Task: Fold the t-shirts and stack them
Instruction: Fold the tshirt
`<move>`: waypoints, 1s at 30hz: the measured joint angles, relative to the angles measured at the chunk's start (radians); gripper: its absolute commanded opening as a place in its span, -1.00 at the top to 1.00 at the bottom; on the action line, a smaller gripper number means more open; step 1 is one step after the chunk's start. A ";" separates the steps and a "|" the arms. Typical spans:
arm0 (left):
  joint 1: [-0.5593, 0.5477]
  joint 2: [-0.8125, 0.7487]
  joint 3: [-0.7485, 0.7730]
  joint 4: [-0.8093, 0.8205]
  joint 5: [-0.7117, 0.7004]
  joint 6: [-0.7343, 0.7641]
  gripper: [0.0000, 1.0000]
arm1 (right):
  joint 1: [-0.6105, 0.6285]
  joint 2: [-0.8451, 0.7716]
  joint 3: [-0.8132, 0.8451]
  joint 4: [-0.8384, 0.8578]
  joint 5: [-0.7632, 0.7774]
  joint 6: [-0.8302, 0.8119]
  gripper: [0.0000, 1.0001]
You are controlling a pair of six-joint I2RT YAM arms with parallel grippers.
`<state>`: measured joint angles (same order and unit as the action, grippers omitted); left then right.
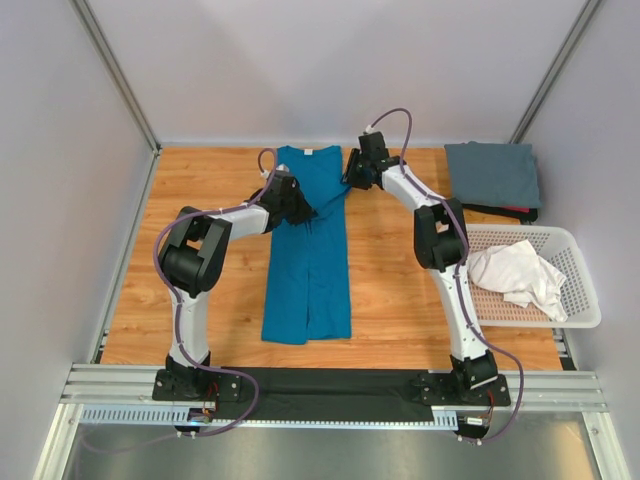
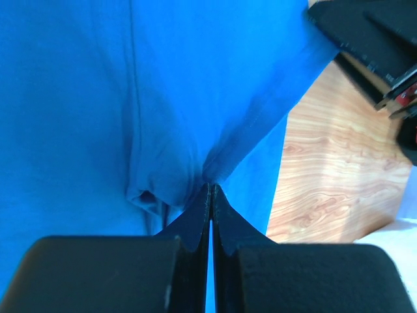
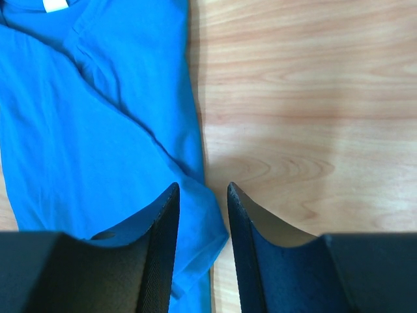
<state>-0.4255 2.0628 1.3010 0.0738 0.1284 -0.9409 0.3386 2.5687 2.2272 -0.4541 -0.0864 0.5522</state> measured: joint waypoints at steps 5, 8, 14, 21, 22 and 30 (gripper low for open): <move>0.000 0.000 0.000 0.027 0.003 -0.008 1.00 | 0.000 -0.038 -0.047 -0.008 -0.002 0.011 0.28; 0.001 0.000 0.000 0.032 0.003 -0.013 1.00 | 0.000 -0.057 -0.063 -0.004 -0.007 0.030 0.53; 0.003 0.000 -0.003 0.042 0.010 -0.019 1.00 | 0.000 -0.063 -0.065 -0.002 -0.028 0.060 0.97; 0.010 -0.011 -0.034 0.051 0.013 -0.023 1.00 | 0.004 -0.063 -0.019 -0.002 -0.056 0.073 0.99; 0.013 -0.014 -0.040 0.051 0.012 -0.023 1.00 | 0.005 -0.063 -0.012 0.001 -0.058 0.076 0.99; 0.018 -0.028 -0.058 0.052 0.009 -0.023 1.00 | 0.028 -0.030 0.067 0.053 -0.066 0.106 0.99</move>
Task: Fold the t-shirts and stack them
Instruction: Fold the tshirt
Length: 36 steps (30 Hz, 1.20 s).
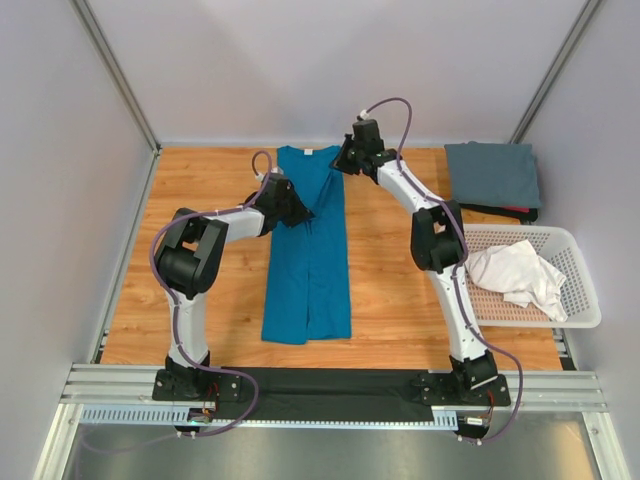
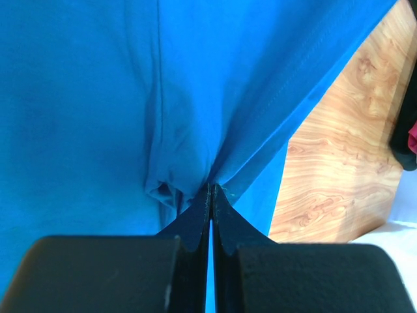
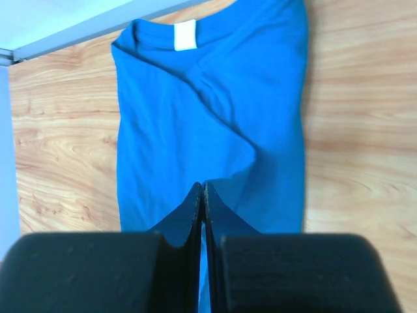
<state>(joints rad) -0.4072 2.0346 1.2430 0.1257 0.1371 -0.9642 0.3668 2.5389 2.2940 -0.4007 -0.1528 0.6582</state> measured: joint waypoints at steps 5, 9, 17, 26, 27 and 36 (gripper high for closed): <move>0.002 0.000 -0.011 0.005 0.000 0.000 1.00 | 0.024 0.061 0.066 0.018 0.005 -0.002 0.96; 0.002 0.000 -0.022 0.006 -0.002 0.000 1.00 | 0.045 0.101 0.082 0.021 0.023 -0.019 0.68; 0.002 -0.036 -0.030 -0.041 -0.030 0.015 0.00 | 0.060 0.137 0.092 0.024 0.012 -0.065 -0.45; 0.003 -0.165 -0.016 -0.124 -0.034 0.074 -0.17 | 0.060 0.090 0.108 0.027 -0.006 -0.129 -0.75; 0.003 -0.181 -0.009 -0.139 -0.035 0.089 -0.17 | 0.060 0.071 0.105 0.022 -0.006 -0.136 -0.76; 0.003 -0.435 -0.038 -0.335 -0.102 0.206 -0.17 | 0.055 -0.397 -0.305 -0.013 0.013 -0.172 -0.89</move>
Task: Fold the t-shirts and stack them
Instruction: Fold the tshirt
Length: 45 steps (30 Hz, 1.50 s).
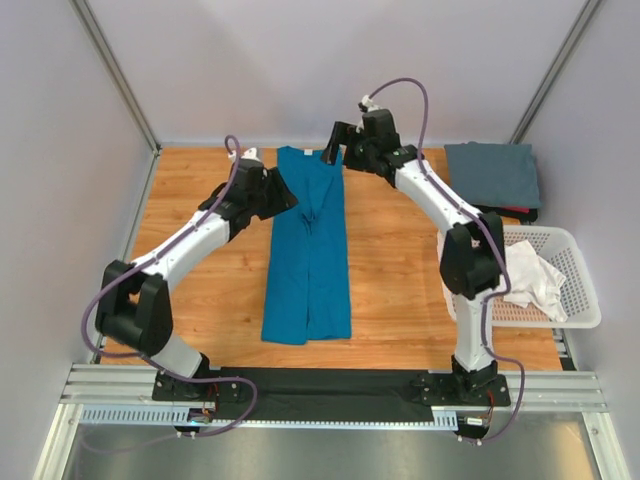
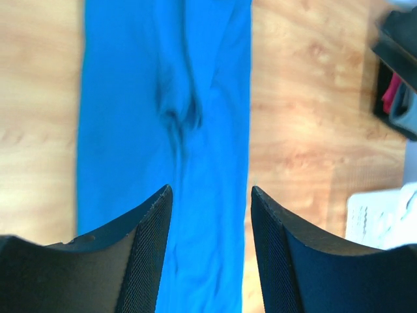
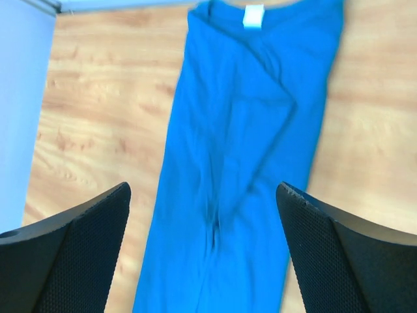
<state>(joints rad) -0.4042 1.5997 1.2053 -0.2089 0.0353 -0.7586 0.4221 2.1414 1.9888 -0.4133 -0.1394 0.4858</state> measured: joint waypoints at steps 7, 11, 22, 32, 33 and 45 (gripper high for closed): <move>0.000 -0.229 -0.279 -0.121 0.025 -0.011 -0.18 | 0.008 -0.373 -0.629 0.021 -0.034 0.080 -0.87; 0.001 -0.354 -0.467 -0.206 0.097 -0.045 -0.17 | 0.050 -0.525 -0.951 0.017 -0.061 0.155 -0.79; 0.000 -0.723 -0.784 -0.296 0.245 -0.119 -0.06 | 0.286 -0.742 -1.301 0.034 -0.133 0.335 -0.39; -0.003 -0.893 -0.893 -0.367 0.246 -0.153 -0.01 | 0.378 -0.739 -1.354 0.066 -0.138 0.413 -0.08; -0.005 -0.905 -0.895 -0.371 0.242 -0.153 -0.01 | 0.385 -0.737 -1.355 0.068 -0.140 0.419 -0.08; -0.035 -0.874 -0.947 -0.325 0.247 -0.165 0.06 | 0.427 -0.745 -1.388 0.098 -0.122 0.485 0.13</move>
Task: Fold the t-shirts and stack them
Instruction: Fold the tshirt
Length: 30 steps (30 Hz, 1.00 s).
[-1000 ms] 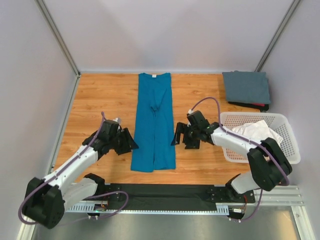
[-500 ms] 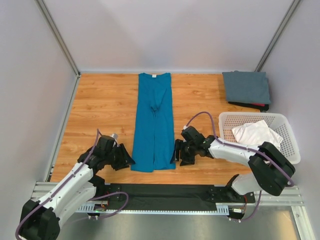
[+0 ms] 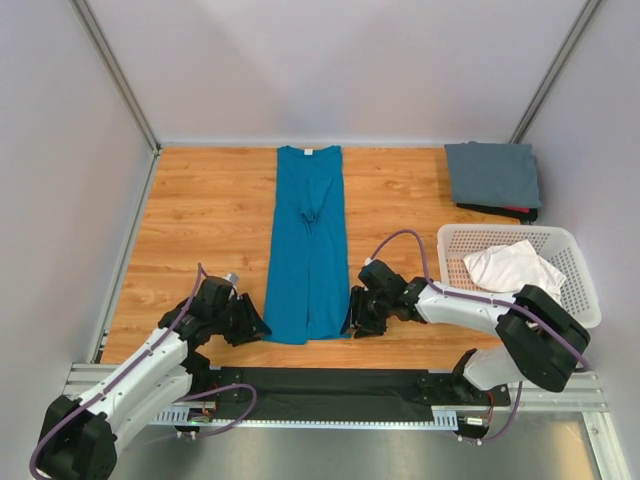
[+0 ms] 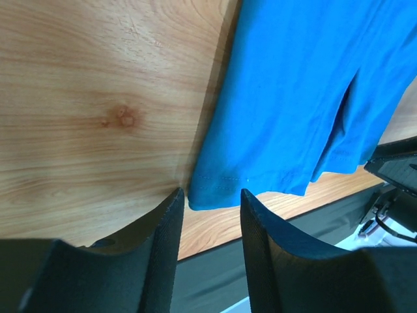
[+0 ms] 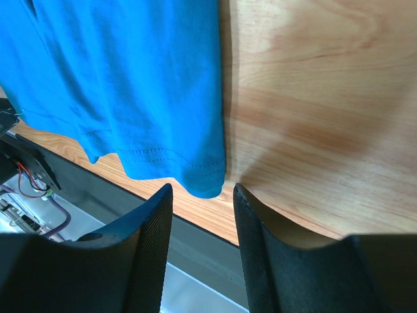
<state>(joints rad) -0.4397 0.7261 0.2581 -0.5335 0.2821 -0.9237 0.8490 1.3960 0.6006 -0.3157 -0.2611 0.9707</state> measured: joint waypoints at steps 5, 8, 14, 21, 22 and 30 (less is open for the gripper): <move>-0.011 -0.010 -0.003 -0.005 -0.023 -0.013 0.38 | 0.008 0.005 0.000 0.000 0.007 0.007 0.29; -0.012 -0.024 -0.009 -0.026 -0.047 -0.015 0.63 | 0.008 0.011 0.000 0.001 0.009 0.010 0.50; -0.012 0.023 -0.006 -0.006 -0.048 -0.014 1.00 | 0.008 0.048 0.010 0.000 0.006 0.008 0.79; -0.012 0.034 -0.006 0.012 -0.033 -0.012 1.00 | 0.008 0.063 0.030 -0.002 0.009 0.001 0.99; -0.012 0.029 -0.005 0.006 -0.035 -0.011 1.00 | 0.008 0.063 0.031 -0.005 0.010 0.001 1.00; -0.012 0.005 0.100 -0.084 -0.077 0.014 1.00 | 0.008 0.011 0.072 -0.066 0.037 0.000 0.99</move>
<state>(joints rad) -0.4515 0.7315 0.3576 -0.6174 0.2047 -0.9100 0.8570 1.4071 0.6724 -0.3813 -0.2241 0.9703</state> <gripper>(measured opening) 0.006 0.010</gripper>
